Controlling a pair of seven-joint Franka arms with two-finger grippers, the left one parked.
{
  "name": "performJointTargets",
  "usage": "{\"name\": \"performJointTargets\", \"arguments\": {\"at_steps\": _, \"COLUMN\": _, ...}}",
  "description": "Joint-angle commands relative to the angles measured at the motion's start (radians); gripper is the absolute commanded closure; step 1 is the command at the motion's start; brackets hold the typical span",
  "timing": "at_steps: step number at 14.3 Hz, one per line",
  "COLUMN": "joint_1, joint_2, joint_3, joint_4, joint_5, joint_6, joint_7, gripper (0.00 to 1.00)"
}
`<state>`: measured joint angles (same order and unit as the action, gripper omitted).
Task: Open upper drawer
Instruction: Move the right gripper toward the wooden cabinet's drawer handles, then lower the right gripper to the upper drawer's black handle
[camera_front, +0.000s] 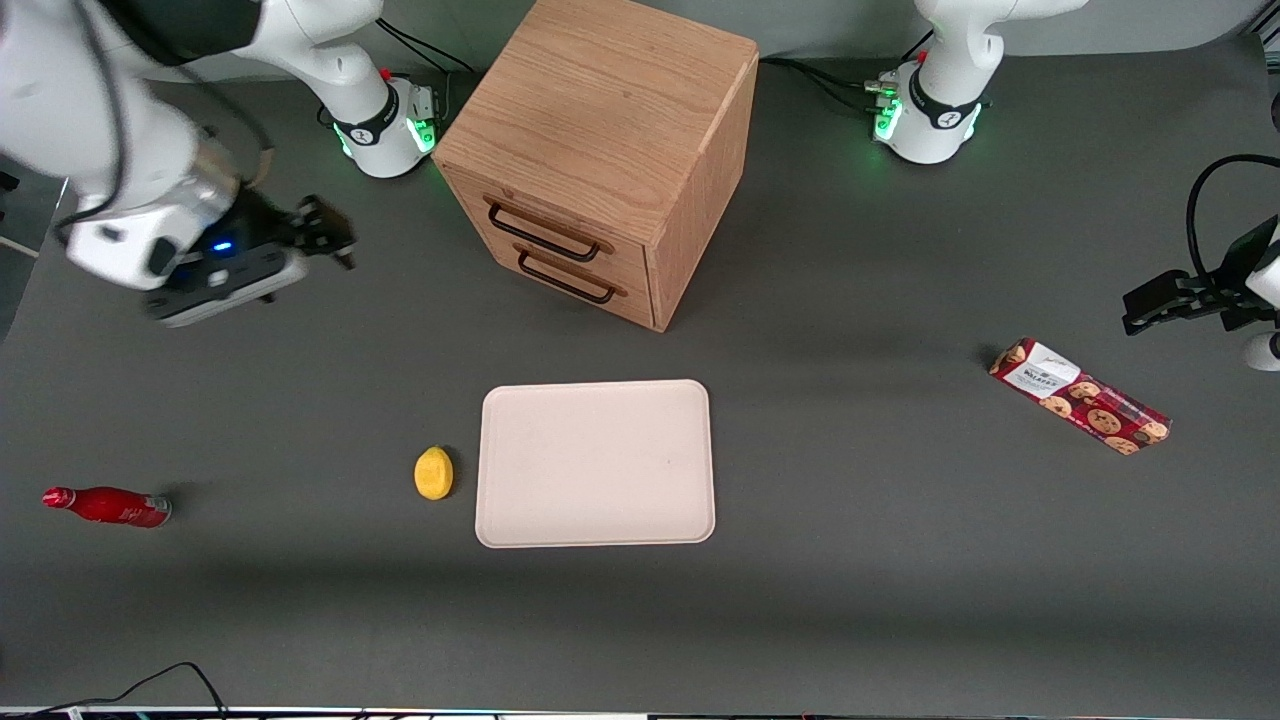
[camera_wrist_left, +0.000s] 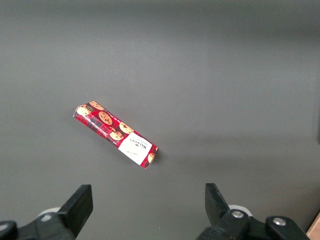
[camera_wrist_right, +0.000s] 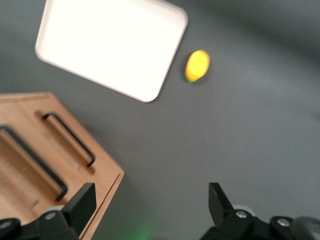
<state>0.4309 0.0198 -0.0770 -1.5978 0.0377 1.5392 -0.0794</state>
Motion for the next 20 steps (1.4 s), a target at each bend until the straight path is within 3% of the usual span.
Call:
{"name": "performJointTargets", "arguments": {"at_steps": 1, "joint_1": 0.181, "joint_2": 0.025, "joint_3": -0.099, "joint_4": 0.021, "joint_5": 0.011, "joint_6": -0.042, "joint_7": 0.007, "gripper": 0.0}}
{"name": "performJointTargets", "arguments": {"at_steps": 8, "joint_1": 0.344, "joint_2": 0.08, "joint_3": -0.135, "joint_4": 0.03, "joint_5": 0.125, "joint_6": -0.028, "joint_7": 0.009, "gripper": 0.0}}
{"name": "performJointTargets", "arguments": {"at_steps": 11, "joint_1": 0.344, "joint_2": 0.089, "joint_3": -0.135, "joint_4": 0.033, "joint_5": 0.137, "joint_6": -0.013, "joint_7": 0.006, "gripper": 0.0}}
{"name": "performJointTargets", "arguments": {"at_steps": 15, "joint_1": 0.327, "joint_2": 0.114, "joint_3": -0.167, "joint_4": 0.026, "joint_5": 0.293, "joint_6": -0.01, "joint_7": -0.084, "gripper": 0.0}}
{"name": "performJointTargets", "arguments": {"at_steps": 20, "joint_1": 0.325, "joint_2": 0.169, "joint_3": -0.17, "joint_4": 0.025, "joint_5": 0.301, "joint_6": -0.01, "joint_7": -0.141, "gripper": 0.0}}
